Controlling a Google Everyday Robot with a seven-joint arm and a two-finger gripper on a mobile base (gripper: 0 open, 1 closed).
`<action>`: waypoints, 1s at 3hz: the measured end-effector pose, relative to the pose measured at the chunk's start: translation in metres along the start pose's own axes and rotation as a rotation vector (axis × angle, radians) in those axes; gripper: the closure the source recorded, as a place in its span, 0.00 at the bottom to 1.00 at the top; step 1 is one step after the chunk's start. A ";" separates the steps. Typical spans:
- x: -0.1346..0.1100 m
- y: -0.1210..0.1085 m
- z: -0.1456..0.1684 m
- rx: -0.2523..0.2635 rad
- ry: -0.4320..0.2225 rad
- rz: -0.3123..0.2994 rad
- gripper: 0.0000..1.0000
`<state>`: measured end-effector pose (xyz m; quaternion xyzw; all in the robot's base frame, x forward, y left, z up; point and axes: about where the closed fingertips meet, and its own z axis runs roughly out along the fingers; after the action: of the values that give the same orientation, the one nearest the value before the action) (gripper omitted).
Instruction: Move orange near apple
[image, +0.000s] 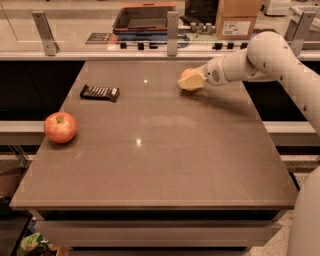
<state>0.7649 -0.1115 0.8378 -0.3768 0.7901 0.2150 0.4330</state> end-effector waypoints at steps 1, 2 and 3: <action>0.000 0.000 0.000 0.000 0.000 0.000 1.00; -0.001 0.000 0.000 -0.001 0.000 0.000 1.00; -0.001 0.001 0.000 -0.001 0.001 -0.001 1.00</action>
Offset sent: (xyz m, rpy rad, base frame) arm -0.0768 0.0488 0.0631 -0.0198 -0.0572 0.1306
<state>0.7649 -0.1105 0.8381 -0.3774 0.7900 0.2153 0.4326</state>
